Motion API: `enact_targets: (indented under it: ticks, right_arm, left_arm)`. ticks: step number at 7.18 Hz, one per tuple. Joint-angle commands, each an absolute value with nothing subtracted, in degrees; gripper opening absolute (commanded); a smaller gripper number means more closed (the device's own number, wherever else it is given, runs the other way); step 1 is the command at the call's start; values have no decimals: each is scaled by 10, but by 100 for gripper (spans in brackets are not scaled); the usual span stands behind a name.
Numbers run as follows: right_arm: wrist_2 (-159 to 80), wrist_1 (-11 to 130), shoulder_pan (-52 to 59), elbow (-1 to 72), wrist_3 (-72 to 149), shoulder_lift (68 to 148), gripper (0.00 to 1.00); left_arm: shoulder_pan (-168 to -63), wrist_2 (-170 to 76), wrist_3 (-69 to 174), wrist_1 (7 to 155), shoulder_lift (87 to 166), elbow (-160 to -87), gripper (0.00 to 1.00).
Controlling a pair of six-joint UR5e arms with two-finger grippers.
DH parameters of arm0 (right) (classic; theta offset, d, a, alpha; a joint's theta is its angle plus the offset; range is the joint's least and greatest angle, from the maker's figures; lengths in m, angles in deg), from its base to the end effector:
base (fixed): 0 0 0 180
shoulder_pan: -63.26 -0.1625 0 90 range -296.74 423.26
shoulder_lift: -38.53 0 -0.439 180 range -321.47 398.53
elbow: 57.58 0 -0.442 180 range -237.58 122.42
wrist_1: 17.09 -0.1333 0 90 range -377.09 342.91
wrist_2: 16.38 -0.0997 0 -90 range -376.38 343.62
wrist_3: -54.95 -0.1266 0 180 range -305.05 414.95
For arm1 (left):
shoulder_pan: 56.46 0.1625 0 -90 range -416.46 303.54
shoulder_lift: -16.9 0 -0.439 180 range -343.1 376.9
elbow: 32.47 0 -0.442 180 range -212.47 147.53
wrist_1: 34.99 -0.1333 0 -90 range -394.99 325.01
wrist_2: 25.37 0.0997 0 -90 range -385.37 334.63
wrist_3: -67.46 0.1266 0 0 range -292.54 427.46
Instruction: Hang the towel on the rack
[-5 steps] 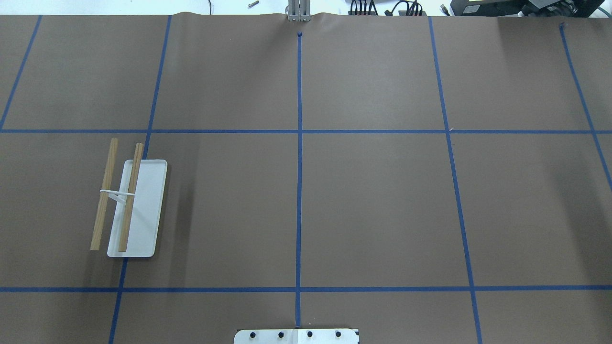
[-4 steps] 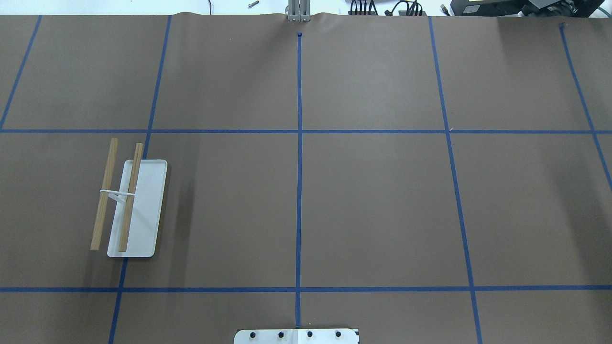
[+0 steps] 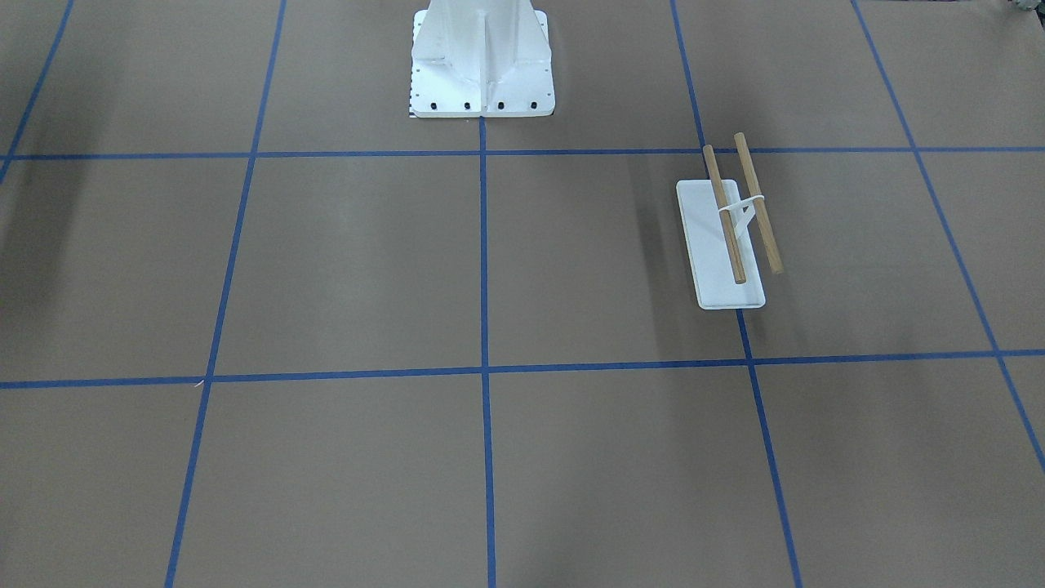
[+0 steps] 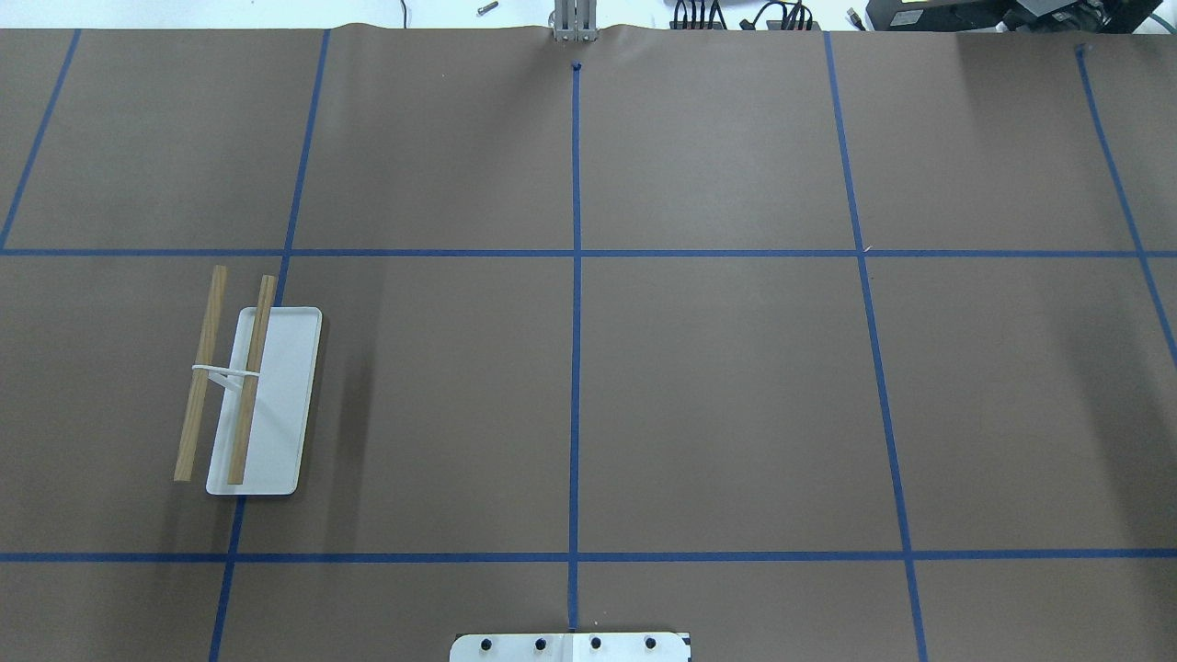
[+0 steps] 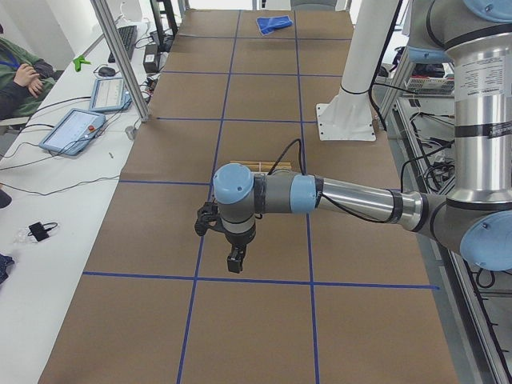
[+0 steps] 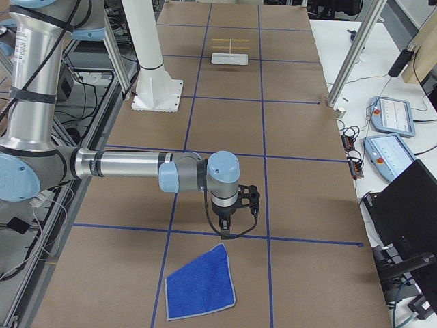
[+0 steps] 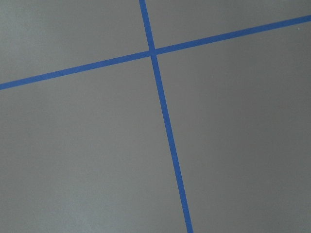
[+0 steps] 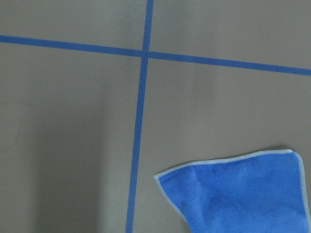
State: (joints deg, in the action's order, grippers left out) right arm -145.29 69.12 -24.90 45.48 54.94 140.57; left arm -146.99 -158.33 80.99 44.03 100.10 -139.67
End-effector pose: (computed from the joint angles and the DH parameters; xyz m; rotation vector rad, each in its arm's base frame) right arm 0.0391 -0.4595 0.6738 0.0697 -0.6800 -0.0592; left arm -0.0515 -0.4811 0.6123 0.0824 0.7468 0.2123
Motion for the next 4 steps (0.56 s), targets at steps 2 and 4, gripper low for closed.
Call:
enact_targets:
  ticks: [2,4]
  right_arm:
    - [-1450,649,-249,468,542,1364,100]
    - [-1457,620,-249,461,541,1363,100]
  left_arm:
    - [-1474,-1584,805,453,1039,-1407,98]
    - [-1474,-1586,804,552,1053,-1376,98]
